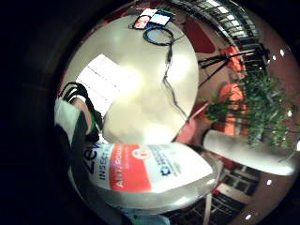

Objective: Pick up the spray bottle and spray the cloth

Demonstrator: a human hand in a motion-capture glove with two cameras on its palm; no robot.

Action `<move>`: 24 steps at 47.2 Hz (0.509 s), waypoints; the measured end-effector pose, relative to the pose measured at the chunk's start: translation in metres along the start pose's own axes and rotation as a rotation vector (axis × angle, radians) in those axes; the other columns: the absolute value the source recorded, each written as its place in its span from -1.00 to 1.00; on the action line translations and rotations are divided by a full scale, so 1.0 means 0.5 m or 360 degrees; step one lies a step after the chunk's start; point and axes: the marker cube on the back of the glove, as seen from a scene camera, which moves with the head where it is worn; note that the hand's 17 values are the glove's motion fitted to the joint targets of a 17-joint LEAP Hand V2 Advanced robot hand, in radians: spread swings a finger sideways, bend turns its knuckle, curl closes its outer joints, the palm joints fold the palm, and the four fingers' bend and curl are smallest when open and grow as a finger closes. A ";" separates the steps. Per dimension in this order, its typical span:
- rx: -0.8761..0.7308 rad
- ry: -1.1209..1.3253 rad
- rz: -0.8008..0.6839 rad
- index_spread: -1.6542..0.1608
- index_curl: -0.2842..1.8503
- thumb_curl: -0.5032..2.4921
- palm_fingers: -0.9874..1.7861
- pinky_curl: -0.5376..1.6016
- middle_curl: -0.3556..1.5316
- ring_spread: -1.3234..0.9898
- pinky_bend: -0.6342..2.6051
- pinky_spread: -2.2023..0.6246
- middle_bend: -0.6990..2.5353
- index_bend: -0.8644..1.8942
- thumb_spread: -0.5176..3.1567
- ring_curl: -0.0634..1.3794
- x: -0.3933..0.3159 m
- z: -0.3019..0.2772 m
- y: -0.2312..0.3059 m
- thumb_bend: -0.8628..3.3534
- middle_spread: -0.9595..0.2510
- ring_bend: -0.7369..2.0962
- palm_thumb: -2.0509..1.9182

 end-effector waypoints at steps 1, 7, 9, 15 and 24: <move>-0.0017 0.0038 -0.0005 0.61 -0.27 -0.19 0.70 -0.14 -0.09 -0.03 -0.39 0.36 -0.21 -0.16 -0.64 -0.29 -0.008 0.002 -0.003 -0.61 0.33 -0.09 0.54; -0.0134 0.0168 -0.0044 0.61 -0.27 -0.19 0.70 -0.14 -0.09 -0.04 -0.39 0.36 -0.20 -0.16 -0.65 -0.29 -0.058 0.047 -0.021 -0.61 0.33 -0.09 0.53; -0.0175 0.0195 -0.0062 0.61 -0.27 -0.19 0.70 -0.14 -0.09 -0.03 -0.39 0.36 -0.20 -0.16 -0.65 -0.29 -0.068 0.065 -0.028 -0.61 0.33 -0.09 0.53; -0.0231 0.0248 -0.0085 0.61 -0.26 -0.18 0.70 -0.14 -0.09 -0.03 -0.40 0.36 -0.19 -0.15 -0.66 -0.28 -0.093 0.095 -0.040 -0.61 0.33 -0.09 0.53; -0.0171 0.0277 -0.0092 0.61 -0.26 -0.18 0.70 -0.14 -0.09 -0.03 -0.40 0.36 -0.19 -0.15 -0.66 -0.27 -0.099 0.058 -0.031 -0.61 0.34 -0.08 0.53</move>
